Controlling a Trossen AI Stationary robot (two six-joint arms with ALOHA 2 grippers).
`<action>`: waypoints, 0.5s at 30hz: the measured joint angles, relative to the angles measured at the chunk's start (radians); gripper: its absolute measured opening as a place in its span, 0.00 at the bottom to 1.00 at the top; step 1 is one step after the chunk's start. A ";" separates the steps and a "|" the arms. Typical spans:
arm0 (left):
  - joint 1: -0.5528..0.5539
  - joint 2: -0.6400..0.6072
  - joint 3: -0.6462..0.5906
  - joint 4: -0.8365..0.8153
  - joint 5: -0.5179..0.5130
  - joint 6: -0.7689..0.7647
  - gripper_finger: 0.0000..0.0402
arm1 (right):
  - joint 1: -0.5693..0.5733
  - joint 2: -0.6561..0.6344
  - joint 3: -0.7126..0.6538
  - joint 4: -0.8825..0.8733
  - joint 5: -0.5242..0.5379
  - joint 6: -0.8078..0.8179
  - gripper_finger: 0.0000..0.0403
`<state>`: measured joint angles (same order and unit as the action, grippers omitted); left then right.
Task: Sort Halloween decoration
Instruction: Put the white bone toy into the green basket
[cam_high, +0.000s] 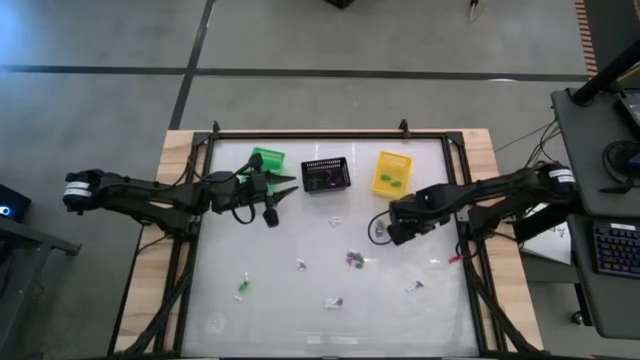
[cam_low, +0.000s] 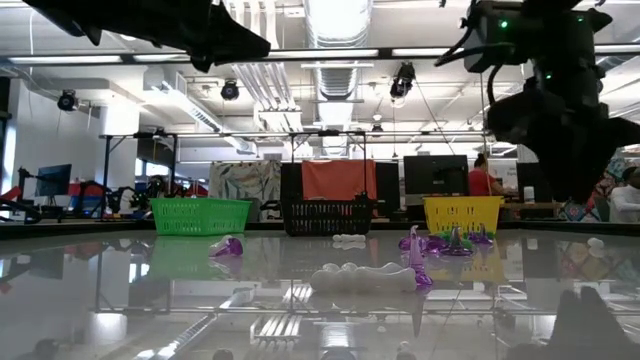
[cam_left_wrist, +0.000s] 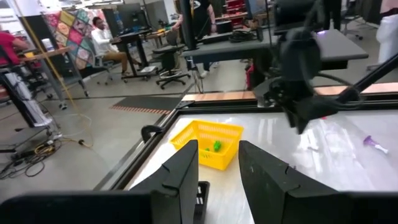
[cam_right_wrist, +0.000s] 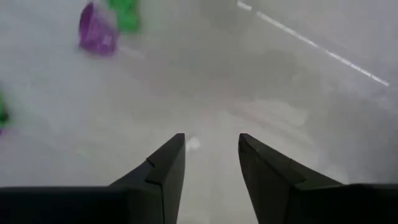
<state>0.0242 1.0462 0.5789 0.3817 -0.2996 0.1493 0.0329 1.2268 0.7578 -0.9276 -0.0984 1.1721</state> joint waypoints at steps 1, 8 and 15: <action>0.000 0.000 0.000 0.000 -0.011 0.000 0.24 | 0.012 0.005 0.000 0.005 -0.011 0.017 0.36; 0.004 0.000 -0.001 -0.001 -0.060 0.019 0.24 | 0.096 0.055 0.000 0.049 -0.016 0.136 0.37; 0.004 0.000 -0.001 0.000 -0.060 0.030 0.24 | 0.123 0.114 0.000 0.060 -0.014 0.172 0.37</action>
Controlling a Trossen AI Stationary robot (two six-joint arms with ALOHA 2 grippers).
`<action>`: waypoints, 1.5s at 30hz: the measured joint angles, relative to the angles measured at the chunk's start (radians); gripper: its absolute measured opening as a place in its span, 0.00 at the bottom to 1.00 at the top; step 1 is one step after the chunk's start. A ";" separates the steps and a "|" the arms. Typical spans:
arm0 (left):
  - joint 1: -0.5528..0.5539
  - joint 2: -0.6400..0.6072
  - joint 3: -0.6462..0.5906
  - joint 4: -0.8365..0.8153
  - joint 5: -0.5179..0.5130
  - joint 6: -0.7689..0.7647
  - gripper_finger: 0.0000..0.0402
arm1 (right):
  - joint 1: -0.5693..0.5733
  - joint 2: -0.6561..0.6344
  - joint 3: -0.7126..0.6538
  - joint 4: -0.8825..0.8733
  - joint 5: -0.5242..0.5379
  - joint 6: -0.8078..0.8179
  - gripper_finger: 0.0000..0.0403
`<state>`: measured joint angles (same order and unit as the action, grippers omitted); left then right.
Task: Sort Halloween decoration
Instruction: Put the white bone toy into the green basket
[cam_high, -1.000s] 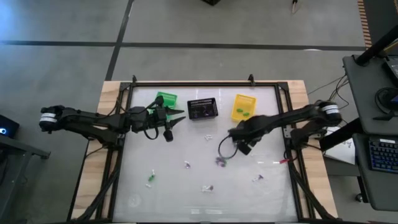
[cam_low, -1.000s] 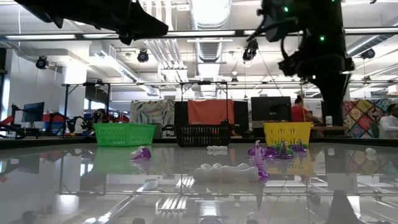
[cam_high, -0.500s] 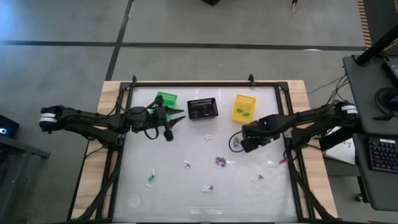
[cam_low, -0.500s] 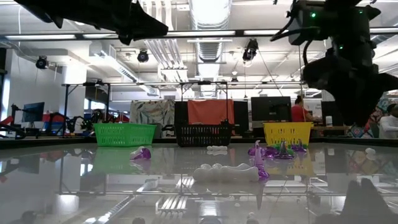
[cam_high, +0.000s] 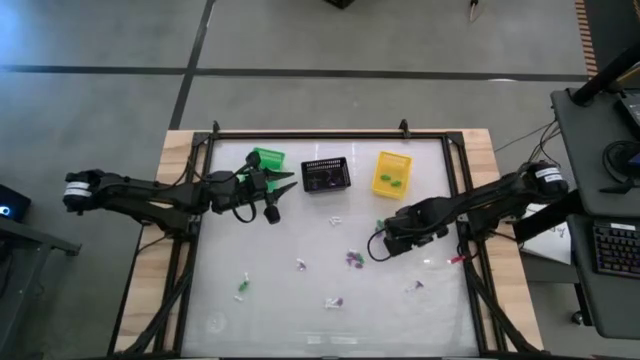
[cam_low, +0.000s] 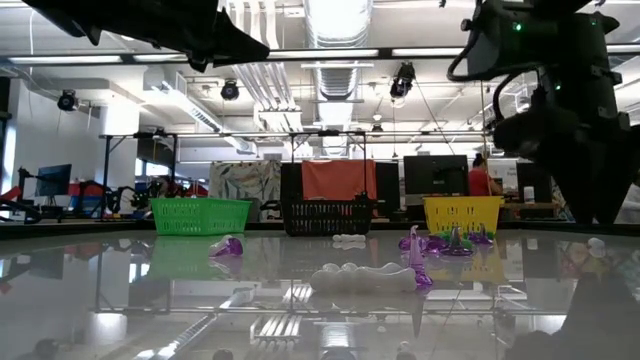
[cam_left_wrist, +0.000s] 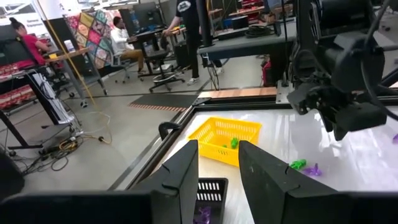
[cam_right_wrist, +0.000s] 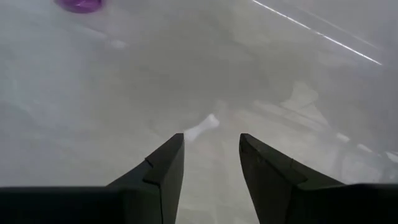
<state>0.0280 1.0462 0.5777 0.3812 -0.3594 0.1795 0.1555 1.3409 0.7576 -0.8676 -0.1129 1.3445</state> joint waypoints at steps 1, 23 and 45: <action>0.000 0.000 -0.001 0.000 0.000 0.000 0.24 | 0.000 0.010 0.000 0.003 0.000 -0.001 0.37; 0.002 0.000 -0.004 0.000 0.000 0.000 0.24 | 0.002 0.130 0.002 0.067 -0.011 -0.047 0.16; 0.001 0.000 -0.004 0.003 0.325 -0.044 0.24 | 0.004 -0.145 -0.004 0.217 0.172 -0.264 0.02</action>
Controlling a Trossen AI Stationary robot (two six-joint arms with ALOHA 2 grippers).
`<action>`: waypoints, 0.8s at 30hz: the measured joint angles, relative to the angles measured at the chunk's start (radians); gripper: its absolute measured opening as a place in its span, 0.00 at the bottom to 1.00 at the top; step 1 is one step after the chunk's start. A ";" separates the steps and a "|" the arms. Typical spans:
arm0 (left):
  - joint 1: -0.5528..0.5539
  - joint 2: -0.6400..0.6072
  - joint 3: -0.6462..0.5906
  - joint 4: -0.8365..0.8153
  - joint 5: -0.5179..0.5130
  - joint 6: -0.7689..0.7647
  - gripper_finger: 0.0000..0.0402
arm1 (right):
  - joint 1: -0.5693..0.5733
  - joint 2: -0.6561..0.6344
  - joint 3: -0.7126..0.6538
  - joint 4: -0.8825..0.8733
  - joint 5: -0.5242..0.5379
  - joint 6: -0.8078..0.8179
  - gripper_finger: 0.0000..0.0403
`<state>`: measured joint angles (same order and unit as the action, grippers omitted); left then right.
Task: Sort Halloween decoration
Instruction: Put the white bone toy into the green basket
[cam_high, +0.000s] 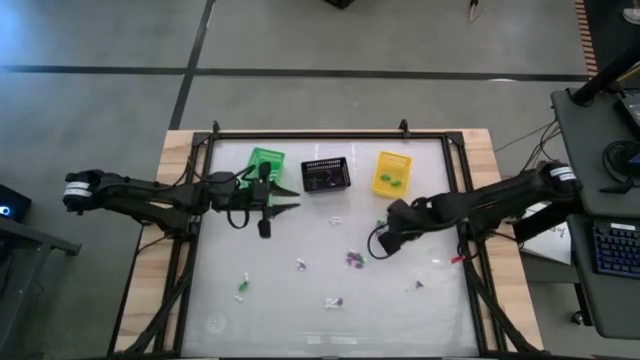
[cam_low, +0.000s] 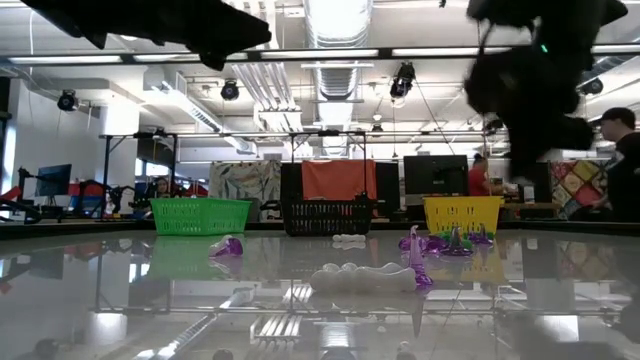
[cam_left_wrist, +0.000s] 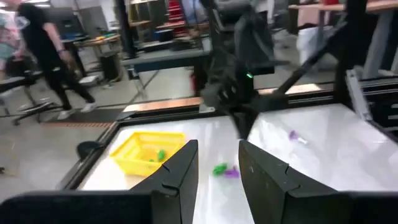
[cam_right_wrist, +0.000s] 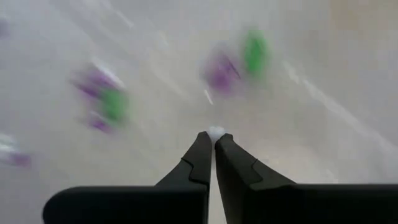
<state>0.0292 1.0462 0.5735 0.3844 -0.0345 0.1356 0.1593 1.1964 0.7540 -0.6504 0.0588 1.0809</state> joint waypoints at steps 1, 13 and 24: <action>0.000 0.000 0.000 0.003 0.000 -0.006 0.24 | 0.000 -0.022 0.000 0.066 0.042 -0.052 0.02; -0.003 0.185 -0.013 0.386 0.132 -0.132 0.24 | -0.001 0.000 -0.085 1.305 0.137 -0.992 0.02; -0.005 0.452 -0.013 0.843 0.199 -0.183 0.27 | -0.013 0.221 -0.047 1.688 0.020 -1.182 0.02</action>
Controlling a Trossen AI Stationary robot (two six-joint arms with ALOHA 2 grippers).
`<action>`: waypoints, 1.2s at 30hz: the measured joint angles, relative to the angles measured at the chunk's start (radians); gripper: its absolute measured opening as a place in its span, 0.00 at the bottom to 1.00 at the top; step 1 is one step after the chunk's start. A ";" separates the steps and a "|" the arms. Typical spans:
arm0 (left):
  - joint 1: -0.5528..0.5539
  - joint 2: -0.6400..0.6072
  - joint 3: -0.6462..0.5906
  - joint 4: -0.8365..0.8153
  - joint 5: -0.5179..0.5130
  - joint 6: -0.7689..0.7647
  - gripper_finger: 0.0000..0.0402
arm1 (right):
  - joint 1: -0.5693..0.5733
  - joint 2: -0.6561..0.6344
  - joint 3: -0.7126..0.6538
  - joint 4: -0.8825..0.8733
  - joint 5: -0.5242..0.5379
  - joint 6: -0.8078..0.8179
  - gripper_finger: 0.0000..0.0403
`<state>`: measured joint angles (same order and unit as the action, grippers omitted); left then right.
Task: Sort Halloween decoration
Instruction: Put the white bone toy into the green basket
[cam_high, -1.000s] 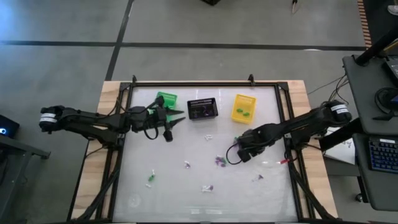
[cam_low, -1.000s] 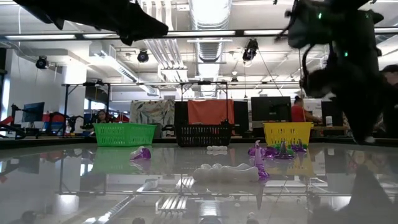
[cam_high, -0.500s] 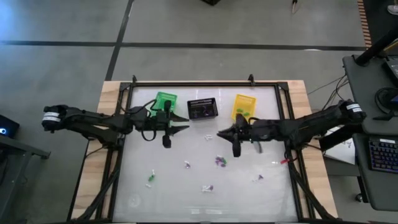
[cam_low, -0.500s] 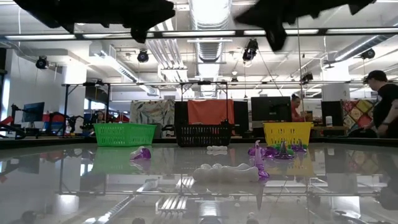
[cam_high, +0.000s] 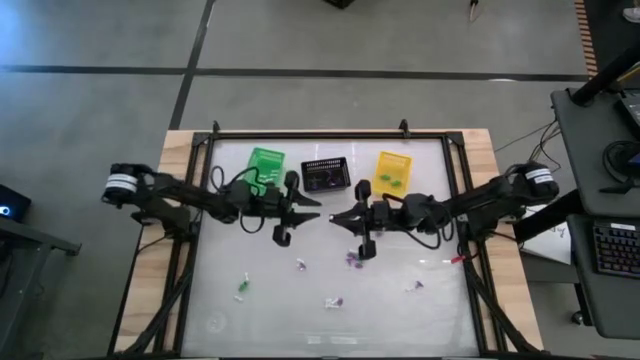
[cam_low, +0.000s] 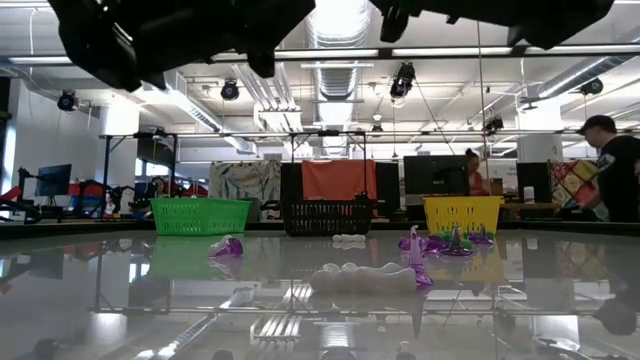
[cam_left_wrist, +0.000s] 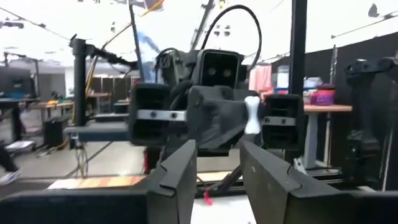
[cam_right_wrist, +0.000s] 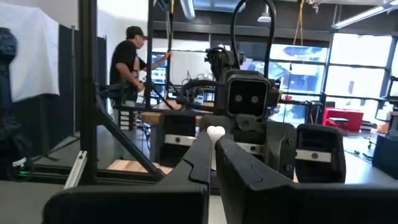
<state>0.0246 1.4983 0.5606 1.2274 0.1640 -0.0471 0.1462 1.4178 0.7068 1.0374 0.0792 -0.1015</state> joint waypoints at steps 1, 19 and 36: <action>0.000 0.015 0.000 0.023 0.019 0.000 0.28 | -0.005 0.007 0.005 0.004 -0.001 0.005 0.02; 0.000 0.167 0.097 0.097 0.059 -0.041 0.35 | -0.049 0.024 0.011 0.012 -0.001 0.065 0.02; 0.008 0.152 0.093 0.105 0.081 -0.015 0.17 | -0.048 0.024 0.010 -0.017 -0.004 0.083 0.02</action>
<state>0.0330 1.6501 0.6537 1.3327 0.2446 -0.0619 0.0978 1.4422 0.7169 1.0204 0.0748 -0.0181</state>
